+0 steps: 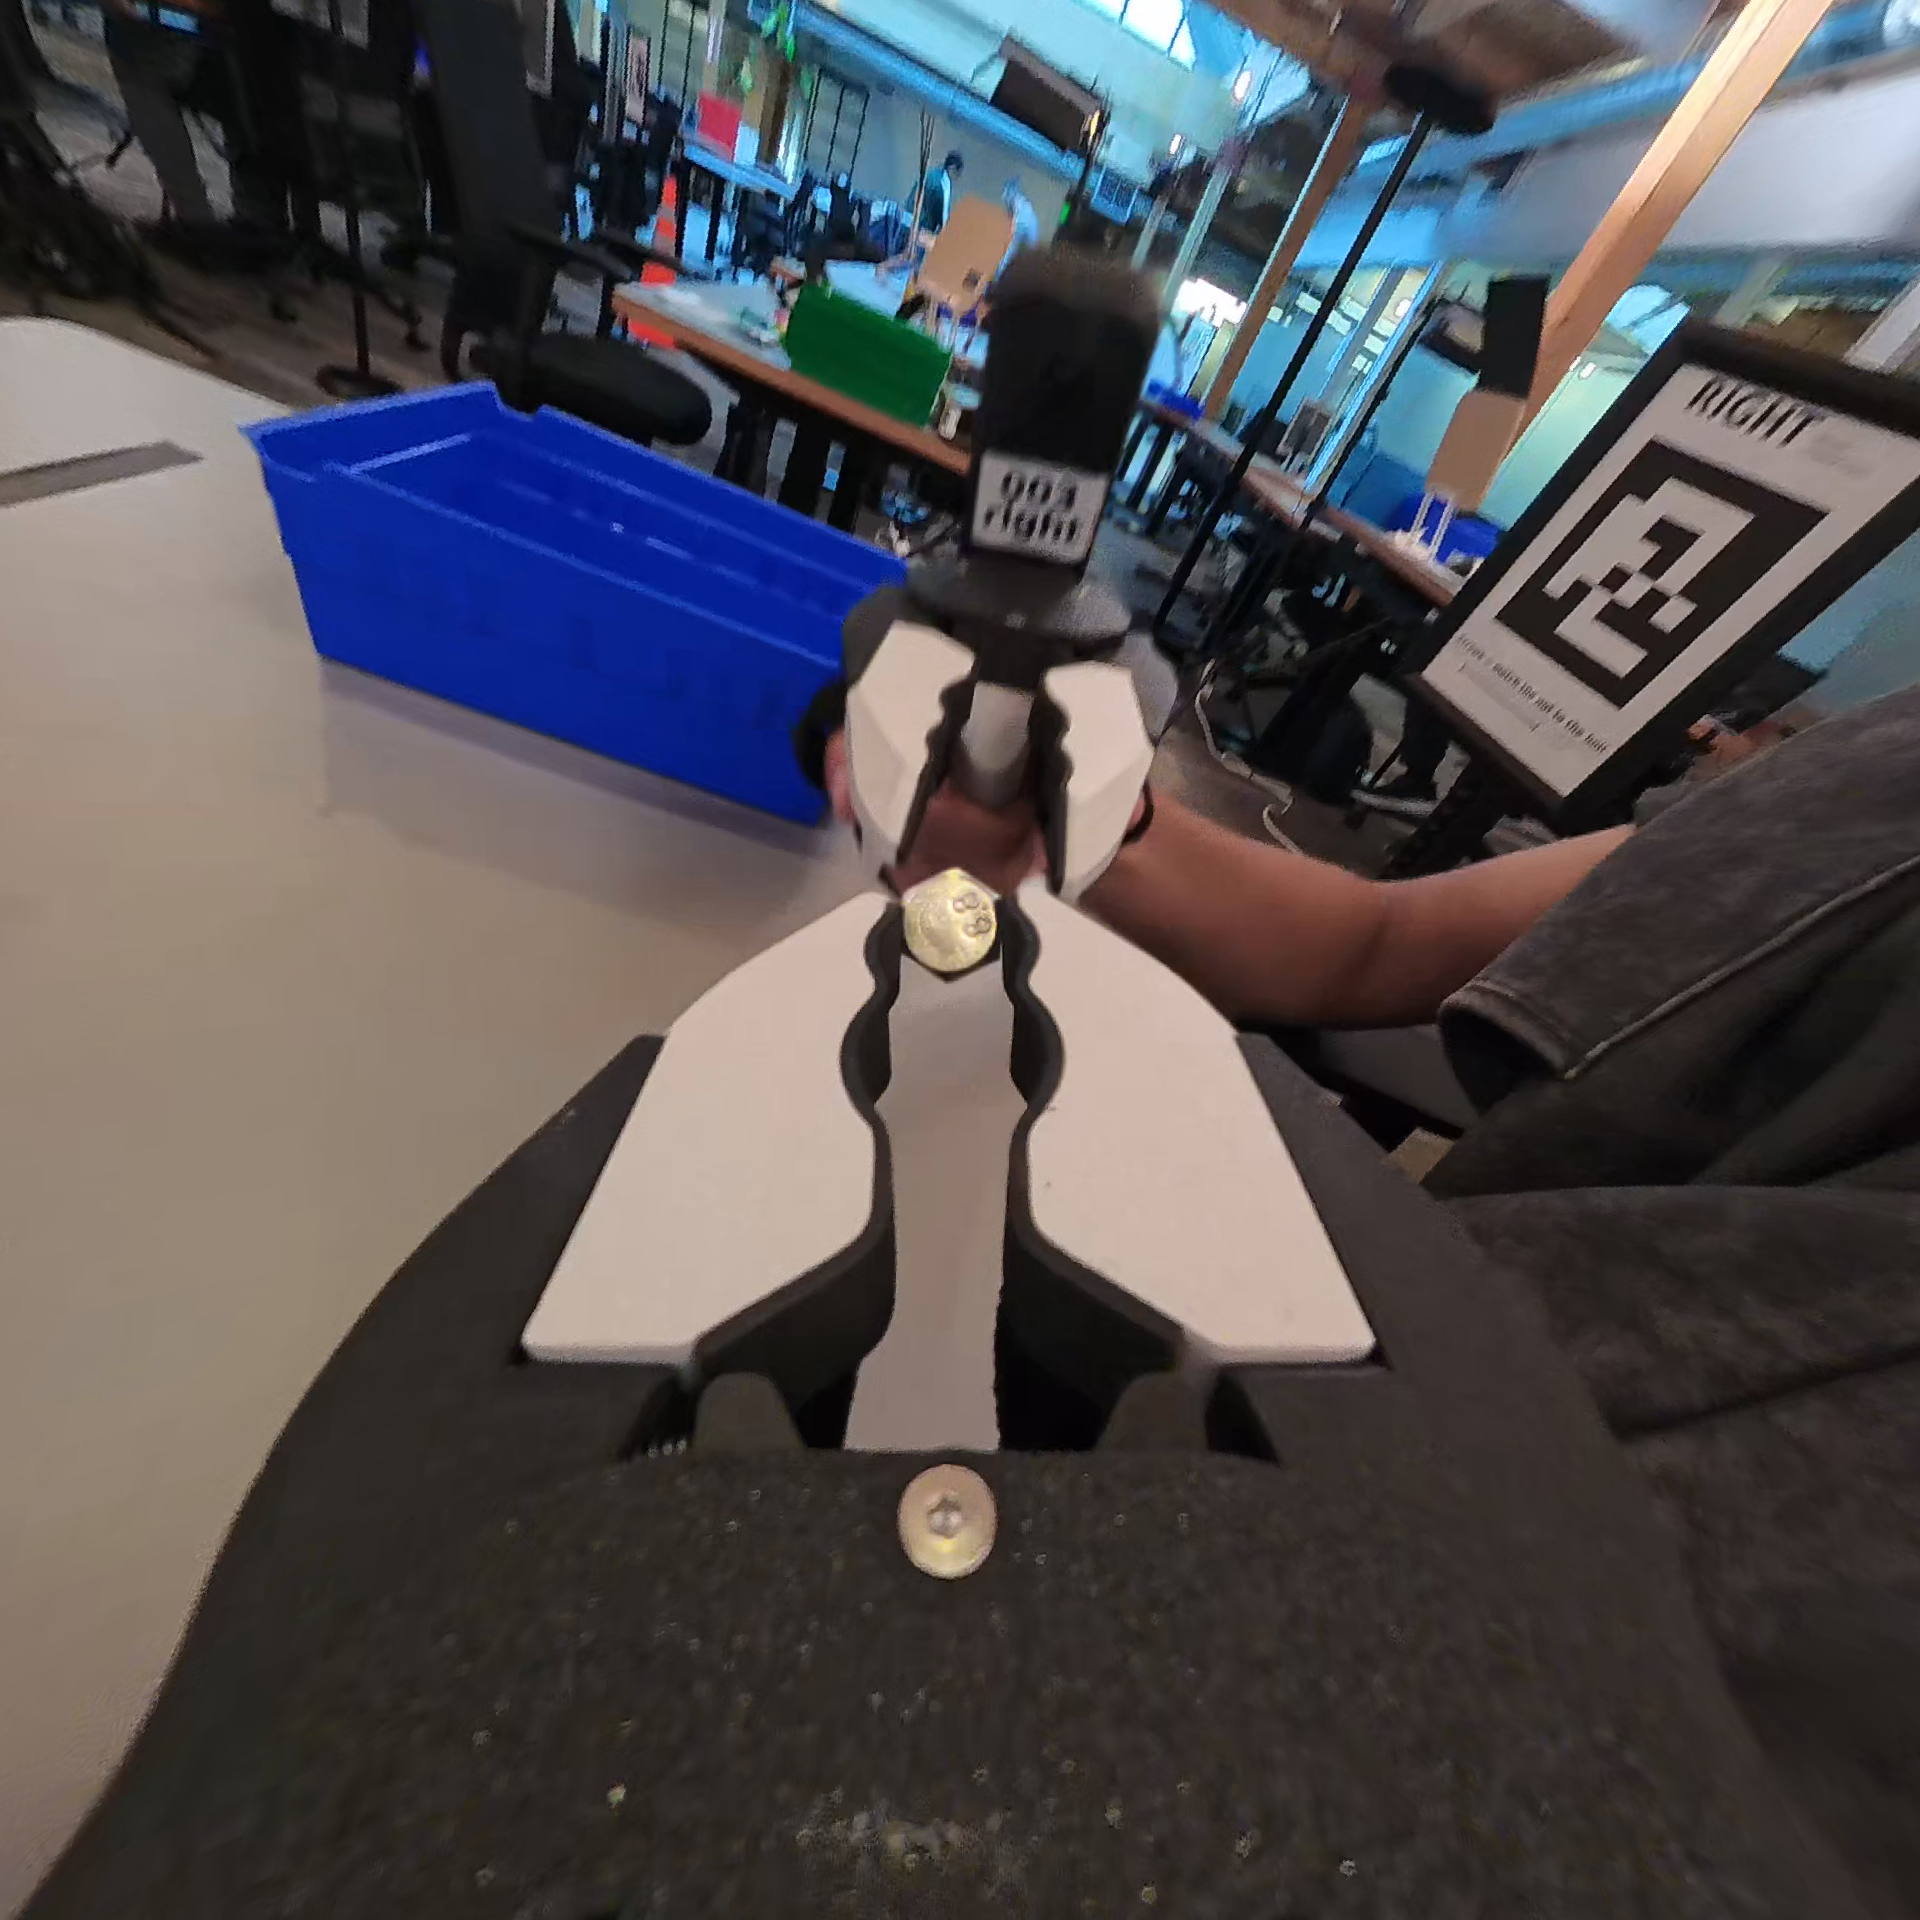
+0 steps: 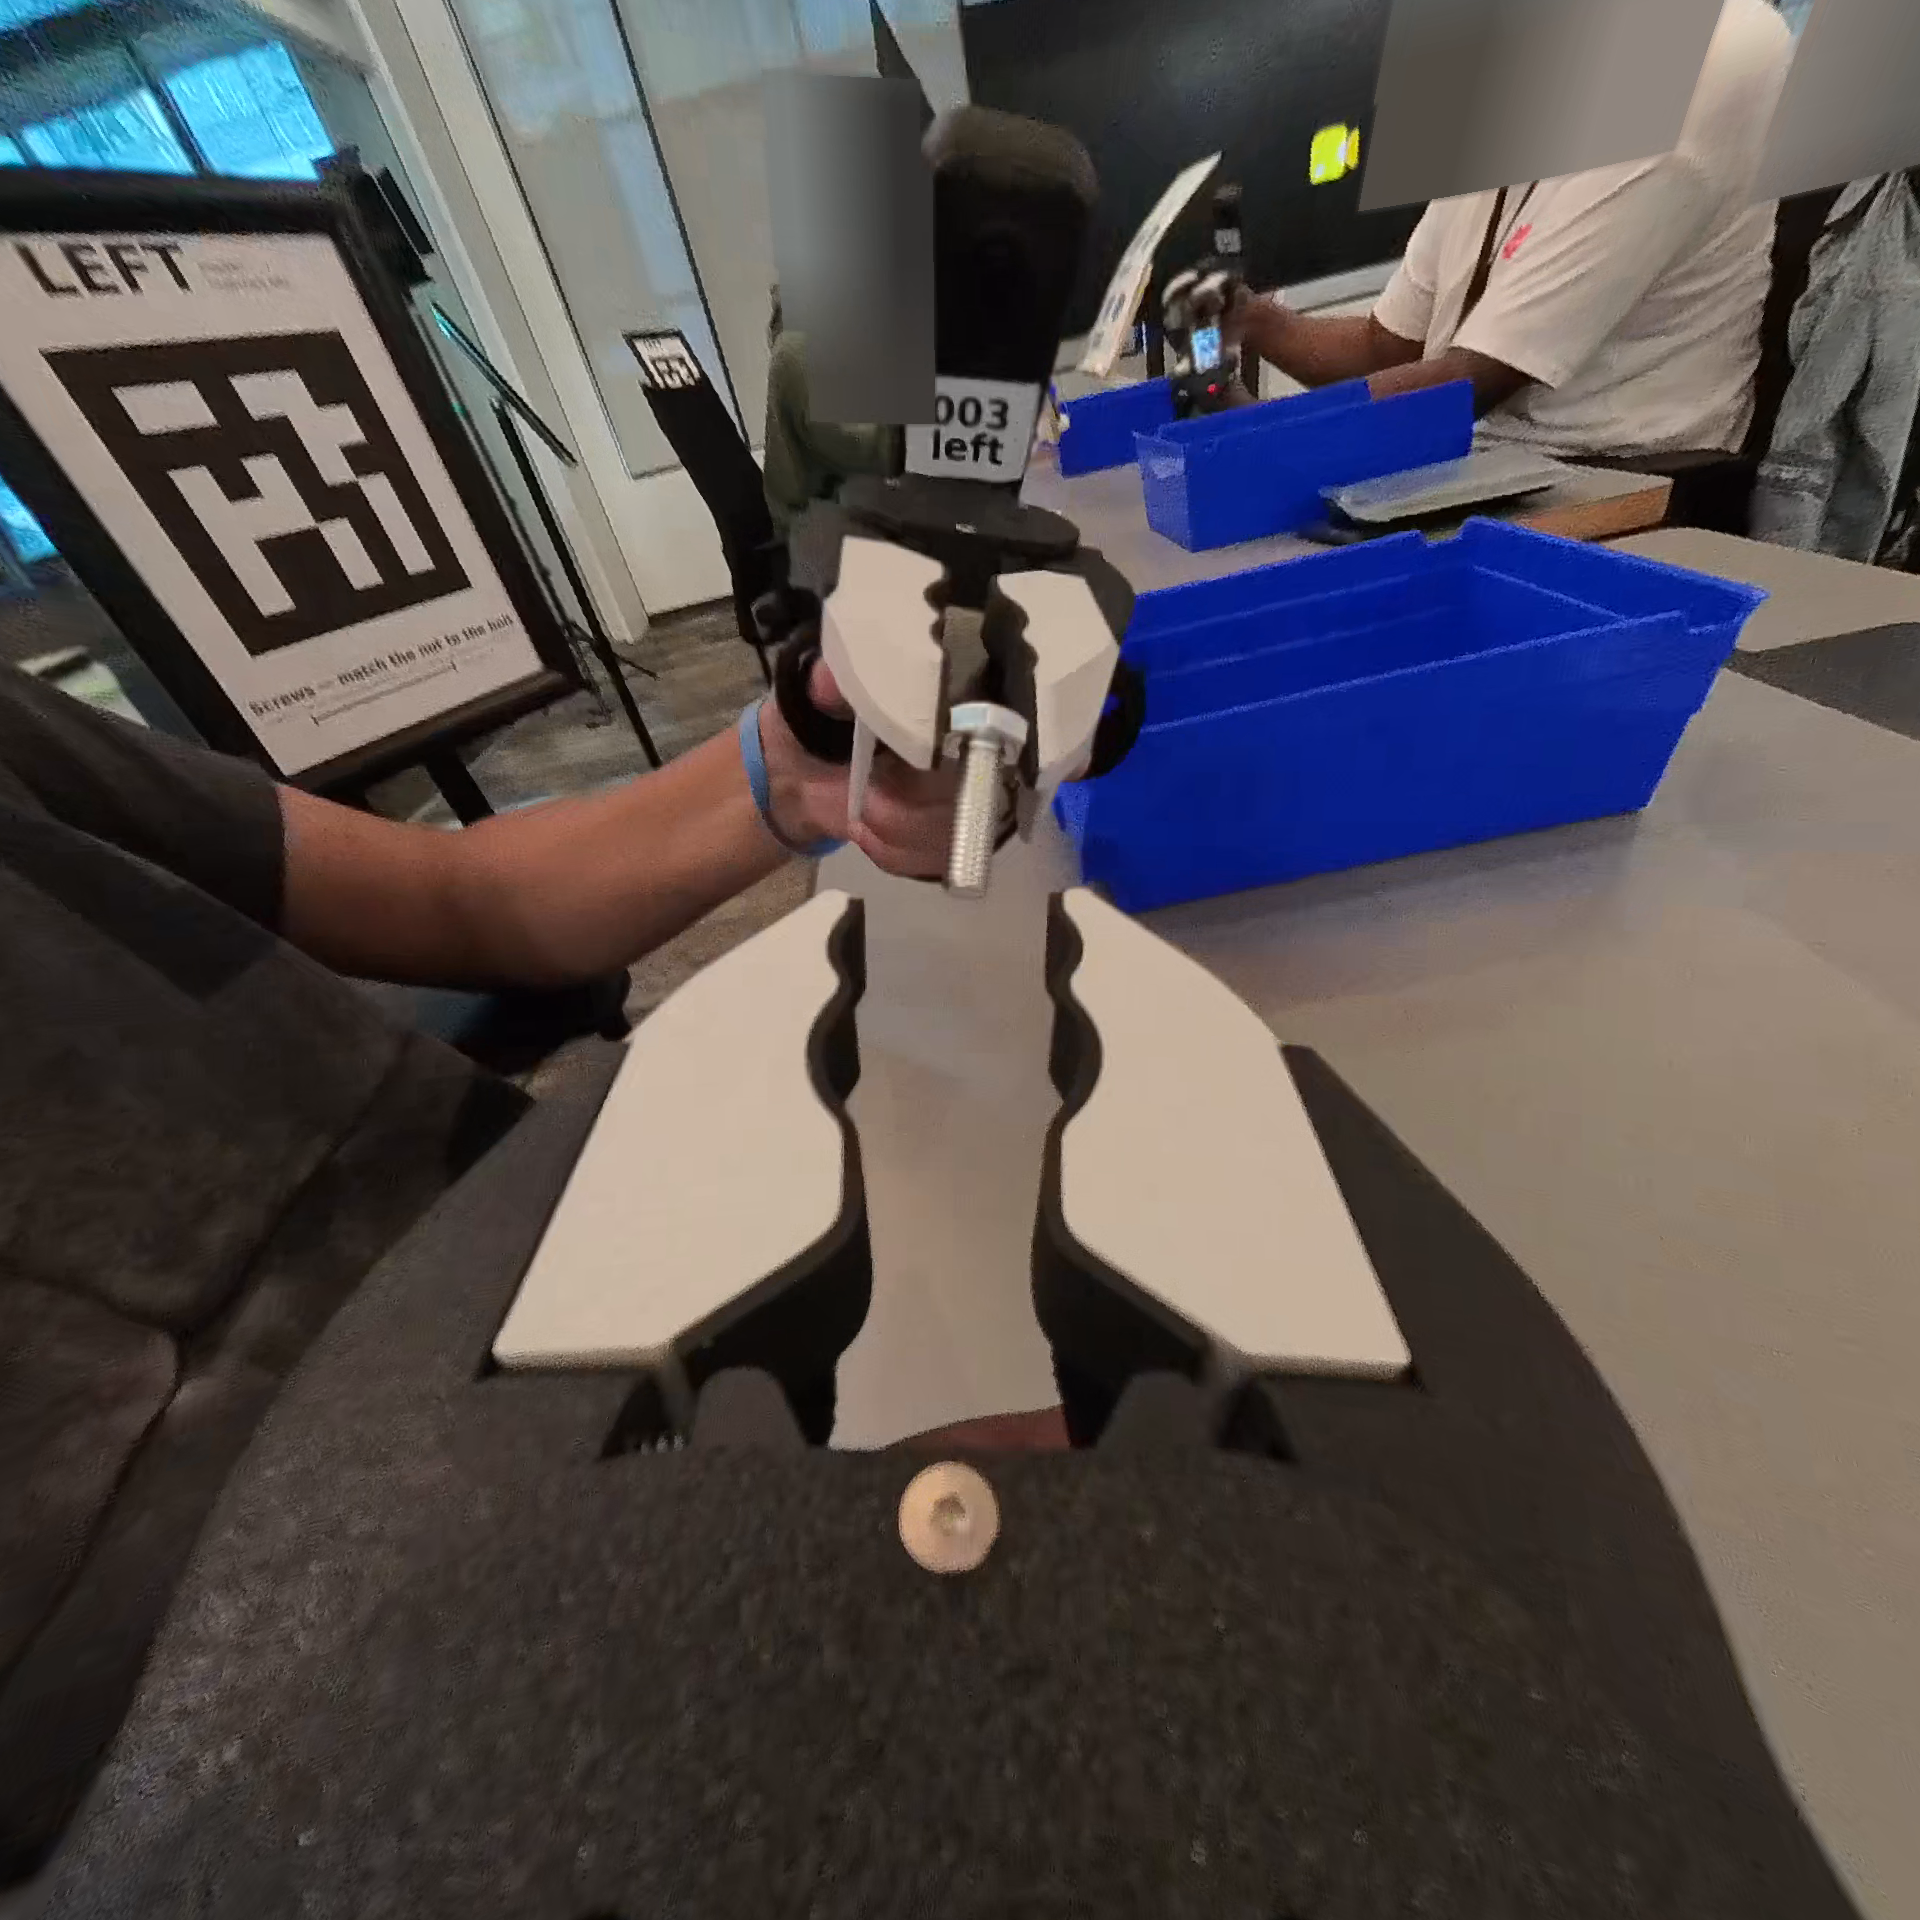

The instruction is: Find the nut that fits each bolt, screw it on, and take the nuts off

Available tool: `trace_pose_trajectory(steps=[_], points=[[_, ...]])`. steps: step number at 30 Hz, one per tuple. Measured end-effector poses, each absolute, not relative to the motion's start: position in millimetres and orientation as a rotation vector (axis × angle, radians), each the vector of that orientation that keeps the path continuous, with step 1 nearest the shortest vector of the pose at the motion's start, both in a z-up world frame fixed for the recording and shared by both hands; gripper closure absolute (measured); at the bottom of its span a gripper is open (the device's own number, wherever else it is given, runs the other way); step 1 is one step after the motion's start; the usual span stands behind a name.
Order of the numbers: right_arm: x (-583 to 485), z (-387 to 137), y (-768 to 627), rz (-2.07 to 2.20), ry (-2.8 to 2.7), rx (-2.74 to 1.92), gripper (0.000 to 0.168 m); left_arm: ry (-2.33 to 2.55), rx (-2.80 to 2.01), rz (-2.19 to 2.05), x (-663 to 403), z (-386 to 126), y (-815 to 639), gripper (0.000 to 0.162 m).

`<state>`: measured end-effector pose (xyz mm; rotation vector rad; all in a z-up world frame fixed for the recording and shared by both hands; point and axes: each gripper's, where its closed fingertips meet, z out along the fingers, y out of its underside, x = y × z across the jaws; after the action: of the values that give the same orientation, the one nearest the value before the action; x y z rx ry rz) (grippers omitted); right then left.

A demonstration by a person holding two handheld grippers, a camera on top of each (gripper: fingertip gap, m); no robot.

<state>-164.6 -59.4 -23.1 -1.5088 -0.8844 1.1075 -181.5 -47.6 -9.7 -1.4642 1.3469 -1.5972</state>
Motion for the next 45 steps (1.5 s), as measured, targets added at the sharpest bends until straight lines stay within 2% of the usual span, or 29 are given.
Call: trace_pose_trajectory(steps=[11,13,17,18,20,21,23,27,29,31,33,38,41,45], points=[[-185.0,-27.9,-53.0,1.289,-0.756,-1.438,0.141,1.320,-1.439,-1.626,-177.0,-13.4,-46.3,0.144],[-185.0,-29.1,-54.9,1.261,-0.791,-1.446,0.157,1.347,-1.424,-1.637,-175.8,-14.7,-51.4,0.144],[-178.9,-28.2,-48.6,1.170,-0.798,-1.465,0.159,1.337,-1.444,-1.578,-173.5,-15.8,-48.1,0.143],[-175.7,-28.0,-46.1,1.148,-0.790,-1.475,0.159,1.343,-1.456,-1.548,-174.7,-15.9,-46.6,0.139],[-162.7,-22.8,-40.7,1.109,-0.753,-1.488,0.159,1.328,-1.489,-1.515,-180.6,-10.0,-41.8,0.113],[-152.9,-16.4,-38.5,1.081,-0.735,-1.488,0.159,1.314,-1.509,-1.492,-185.1,-5.7,-37.7,0.104],[-122.7,8.7,-33.7,0.985,-0.671,-1.476,0.159,1.272,-1.539,-1.407,-196.3,4.2,-25.9,0.101],[-7.4,78.4,-31.5,0.622,-0.431,-1.498,0.159,1.139,-1.664,-1.237,-221.4,18.0,1.6,0.101],[68.7,88.2,-30.9,0.473,-0.234,-1.580,0.158,1.048,-1.723,-1.236,-231.6,24.0,11.5,0.103],[145.0,65.3,-19.3,0.299,-0.031,-1.713,0.158,0.984,-1.751,-1.285,-236.3,28.1,15.6,0.104],[201.3,13.7,-0.2,0.198,0.119,-1.928,0.158,0.981,-1.760,-1.322,-235.3,26.3,15.6,0.106],[242.2,-112.1,43.8,-0.008,0.189,-2.374,0.158,1.062,-1.847,-1.212,-222.3,-5.9,18.6,0.108],[259.0,-149.2,61.2,-0.165,0.203,-2.490,0.157,1.105,-1.872,-1.160,-214.8,-18.4,14.9,0.109],[284.2,-172.6,74.2,-0.252,0.263,-2.541,0.158,1.143,-1.885,-1.138,-211.1,-25.6,8.1,0.109]])
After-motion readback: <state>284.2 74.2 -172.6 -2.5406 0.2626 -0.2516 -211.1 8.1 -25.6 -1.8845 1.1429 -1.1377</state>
